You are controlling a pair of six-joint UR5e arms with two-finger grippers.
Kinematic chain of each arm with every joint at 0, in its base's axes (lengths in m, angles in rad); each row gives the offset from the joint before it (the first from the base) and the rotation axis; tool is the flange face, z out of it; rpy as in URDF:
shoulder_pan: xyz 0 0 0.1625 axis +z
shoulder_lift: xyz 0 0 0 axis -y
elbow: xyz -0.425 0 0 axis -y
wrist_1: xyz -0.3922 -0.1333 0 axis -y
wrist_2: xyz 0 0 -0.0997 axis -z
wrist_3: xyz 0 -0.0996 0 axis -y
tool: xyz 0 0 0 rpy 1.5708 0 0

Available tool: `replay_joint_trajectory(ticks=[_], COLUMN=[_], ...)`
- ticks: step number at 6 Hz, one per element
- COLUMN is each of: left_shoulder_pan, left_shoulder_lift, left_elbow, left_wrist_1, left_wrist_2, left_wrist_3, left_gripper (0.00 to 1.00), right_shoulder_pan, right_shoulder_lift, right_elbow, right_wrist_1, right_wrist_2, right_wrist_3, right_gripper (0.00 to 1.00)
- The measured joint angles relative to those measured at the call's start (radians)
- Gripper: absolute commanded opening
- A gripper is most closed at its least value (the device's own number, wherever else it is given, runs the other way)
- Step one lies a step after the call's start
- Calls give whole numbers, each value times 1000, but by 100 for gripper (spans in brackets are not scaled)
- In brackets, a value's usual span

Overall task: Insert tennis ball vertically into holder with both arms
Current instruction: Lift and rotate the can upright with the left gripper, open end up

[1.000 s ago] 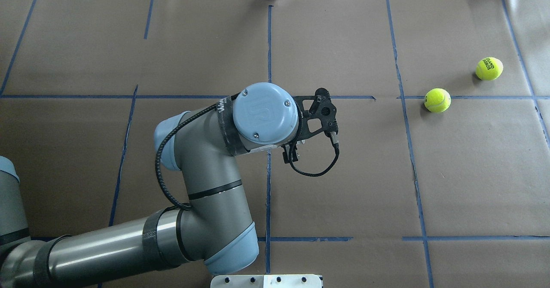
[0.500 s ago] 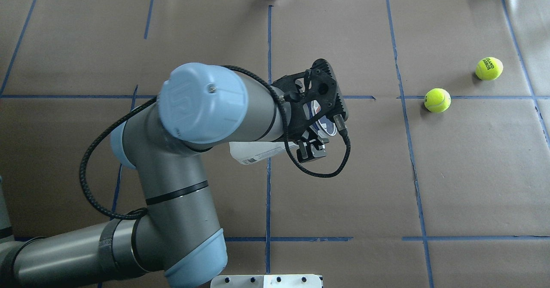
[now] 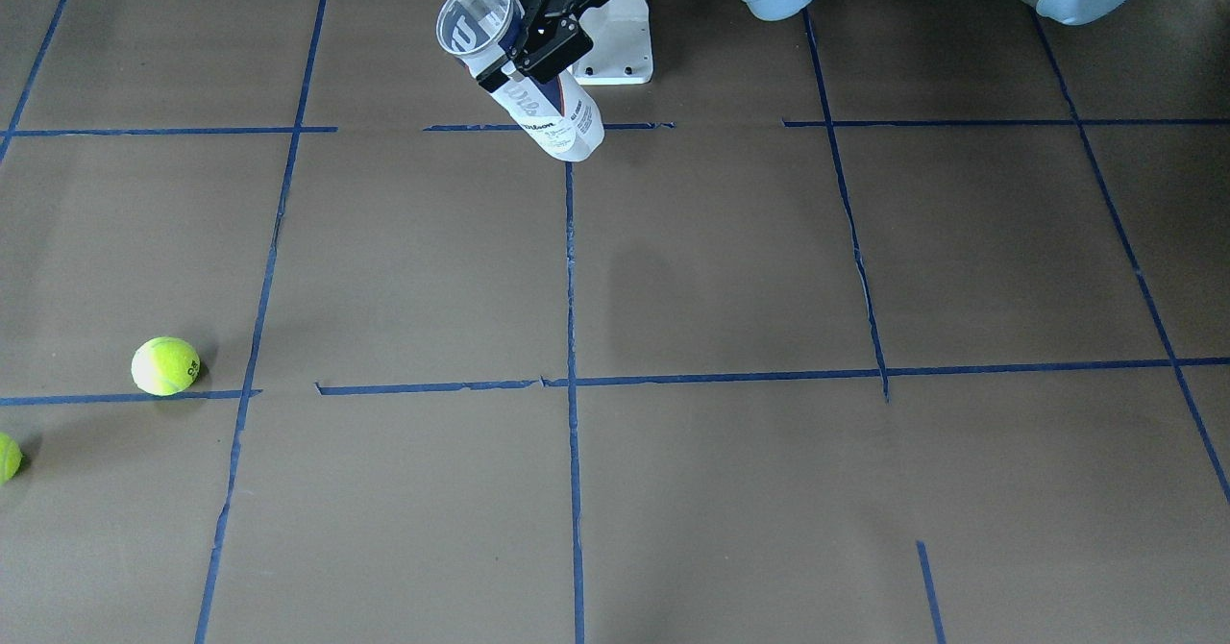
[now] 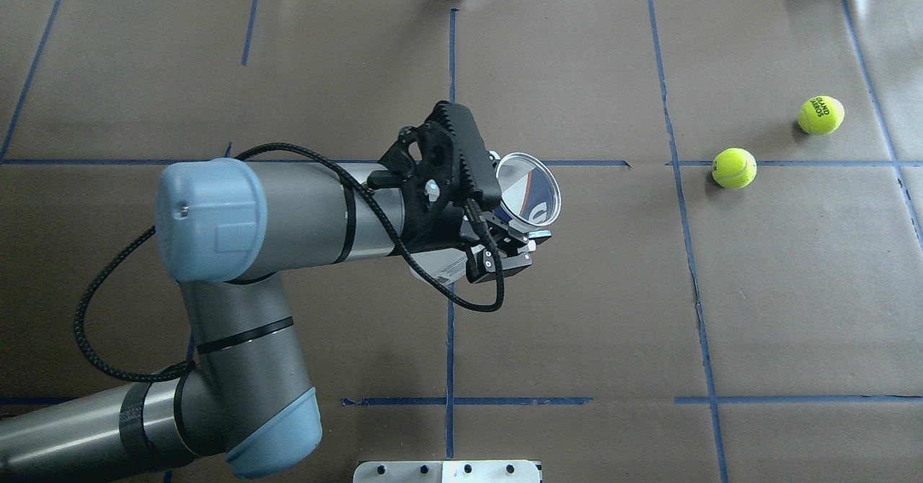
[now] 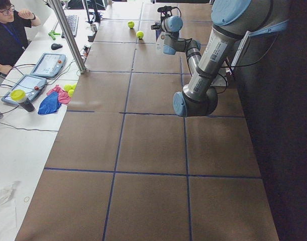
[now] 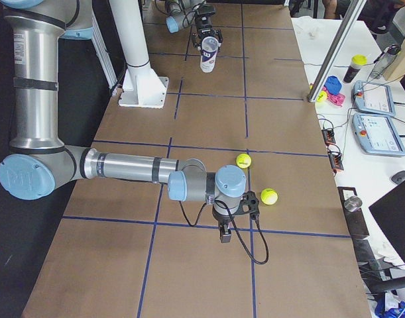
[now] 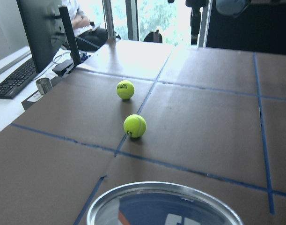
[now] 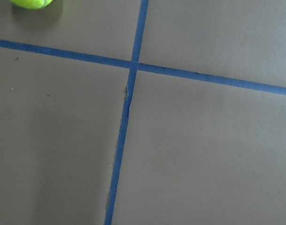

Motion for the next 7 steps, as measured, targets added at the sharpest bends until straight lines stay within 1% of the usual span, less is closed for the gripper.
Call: replay_joint_trajectory(ticks=[1, 3, 4, 5, 6, 7], left_shoulder_pan=[9, 19, 19, 19, 21, 28], left_shoulder_lift=[14, 16, 13, 10, 5, 3], left_elbow=[44, 229, 323, 423, 515, 570], left_wrist_1=[-154, -458, -577, -688, -770, -803], left_wrist_2=[79, 251, 332, 381, 402, 409], left_wrist_3=[-21, -24, -21, -20, -21, -23], left_gripper=[85, 85, 86, 87, 87, 88], right_shoulder_pan=[0, 0, 0, 0, 0, 0], right_shoulder_lift=[0, 0, 0, 0, 0, 0], right_elbow=[0, 1, 3, 4, 6, 7], right_wrist_1=[0, 0, 0, 0, 0, 0], right_wrist_2=[0, 0, 0, 0, 0, 0], right_wrist_3=[0, 0, 0, 0, 0, 0], right_gripper=[100, 100, 100, 100, 100, 100])
